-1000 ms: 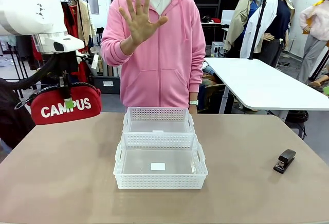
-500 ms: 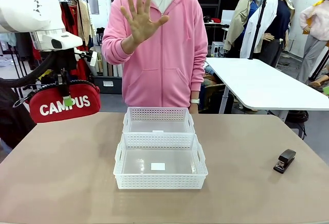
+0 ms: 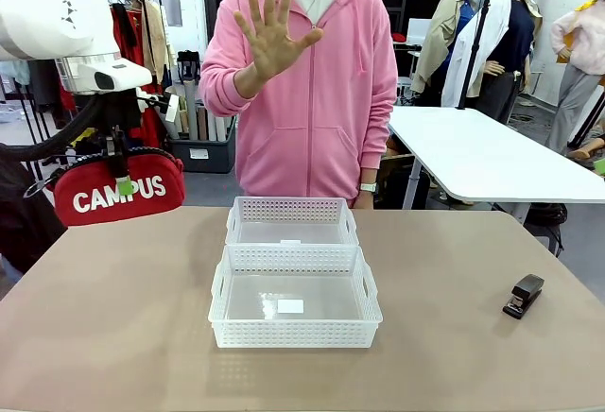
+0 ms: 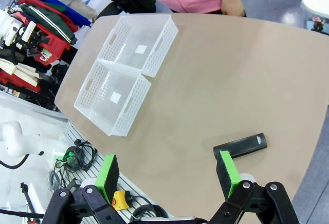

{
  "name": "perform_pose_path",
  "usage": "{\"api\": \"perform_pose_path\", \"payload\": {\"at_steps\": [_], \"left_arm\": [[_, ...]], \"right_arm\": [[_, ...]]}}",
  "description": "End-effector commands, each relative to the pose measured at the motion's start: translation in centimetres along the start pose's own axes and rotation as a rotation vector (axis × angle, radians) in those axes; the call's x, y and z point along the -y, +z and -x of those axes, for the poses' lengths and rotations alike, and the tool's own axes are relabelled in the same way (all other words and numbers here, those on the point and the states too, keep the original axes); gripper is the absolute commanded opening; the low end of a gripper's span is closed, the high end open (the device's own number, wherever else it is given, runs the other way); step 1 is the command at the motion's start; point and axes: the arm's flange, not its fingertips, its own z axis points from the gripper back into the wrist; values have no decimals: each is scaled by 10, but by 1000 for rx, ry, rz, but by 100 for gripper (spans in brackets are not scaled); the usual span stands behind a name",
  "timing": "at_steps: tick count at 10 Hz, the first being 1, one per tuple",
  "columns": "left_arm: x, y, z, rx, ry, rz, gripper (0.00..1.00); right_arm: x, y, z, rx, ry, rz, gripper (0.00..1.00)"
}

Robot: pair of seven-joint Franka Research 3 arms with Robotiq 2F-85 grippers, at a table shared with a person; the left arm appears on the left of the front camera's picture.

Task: Distribute items into two baskets.
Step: Place the picked Pencil pouch into the Organizing basket as instructed by the person.

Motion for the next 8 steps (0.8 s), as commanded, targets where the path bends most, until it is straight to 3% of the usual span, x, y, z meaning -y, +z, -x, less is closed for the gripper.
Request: {"api": "perform_pose_path", "payload": {"at_steps": [1, 8], "left_arm": [[1, 3, 2, -5, 6, -8, 0], [1, 3, 2, -5, 6, -8, 0]], "right_arm": [[-1, 1, 0, 5, 6, 1, 100], [-1, 1, 0, 5, 6, 1, 100]]}}
